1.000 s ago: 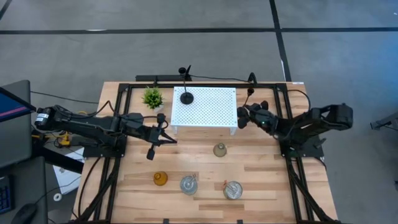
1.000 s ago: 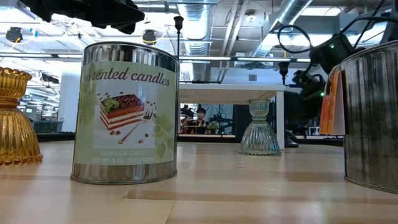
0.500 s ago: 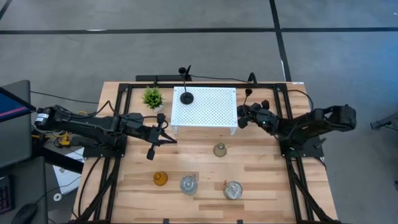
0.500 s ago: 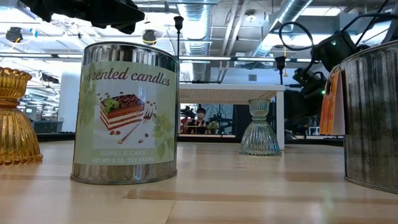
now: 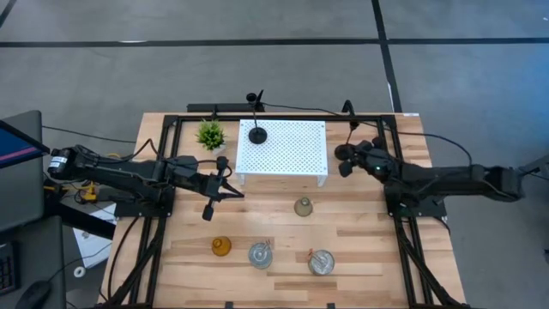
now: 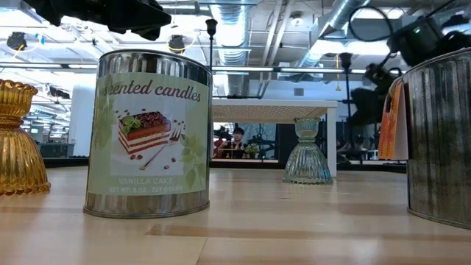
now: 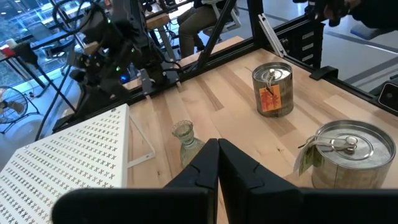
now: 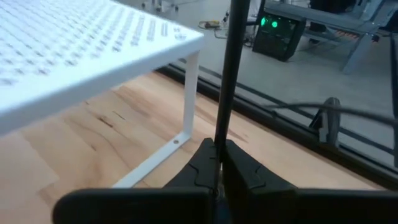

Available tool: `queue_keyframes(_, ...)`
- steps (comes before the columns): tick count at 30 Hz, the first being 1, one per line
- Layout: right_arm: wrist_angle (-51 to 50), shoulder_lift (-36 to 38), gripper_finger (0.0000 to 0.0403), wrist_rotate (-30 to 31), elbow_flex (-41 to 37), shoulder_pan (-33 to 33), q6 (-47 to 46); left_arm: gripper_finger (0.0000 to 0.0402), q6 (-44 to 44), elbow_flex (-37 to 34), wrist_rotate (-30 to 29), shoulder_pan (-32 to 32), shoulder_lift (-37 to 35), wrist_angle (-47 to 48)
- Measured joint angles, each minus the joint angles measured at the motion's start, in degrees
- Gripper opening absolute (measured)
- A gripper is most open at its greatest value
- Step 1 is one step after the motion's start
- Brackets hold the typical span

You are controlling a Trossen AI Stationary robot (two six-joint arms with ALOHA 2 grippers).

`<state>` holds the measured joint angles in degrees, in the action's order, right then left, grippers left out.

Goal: Pick & Place candle stick holders
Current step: Align the black candle holder with the other black candle holder on the shelf

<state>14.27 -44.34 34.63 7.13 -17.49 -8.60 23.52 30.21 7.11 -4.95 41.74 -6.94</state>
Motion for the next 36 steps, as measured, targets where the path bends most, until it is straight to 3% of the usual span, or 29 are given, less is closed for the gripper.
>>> queue_keyframes(8,-25.74,14.7,0.0001,0.45,9.25,3.86,-1.79,0.0008,-0.51,-0.02,-5.22,-0.02,0.0,-1.0)
queue_keyframes(14,-31.86,16.67,0.0,0.28,17.63,8.88,-1.61,0.0008,-1.97,-0.04,-8.91,0.0,0.0,-6.05)
queue_keyframes(21,-33.68,14.78,0.0,-0.28,25.1,17.47,-1.3,0.0008,-6.29,-0.04,-10.31,0.0,0.0,-15.79)
queue_keyframes(26,-32.08,10.63,0.0,-0.33,26.8,22.94,0.19,0.0008,-6.47,-0.05,-17.86,0.02,1.22,-20.2)
queue_keyframes(30,-28.85,6.26,0.0,-0.97,26.87,25.58,1.93,0.0008,-7.17,0.7,-22.91,0.92,4.84,-25.48)
queue_keyframes(36,-19.46,-0.41,0.0,-2.59,26.89,26.88,6.77,0.0008,-13.76,6.86,-23.24,5.12,12.75,-25.93)
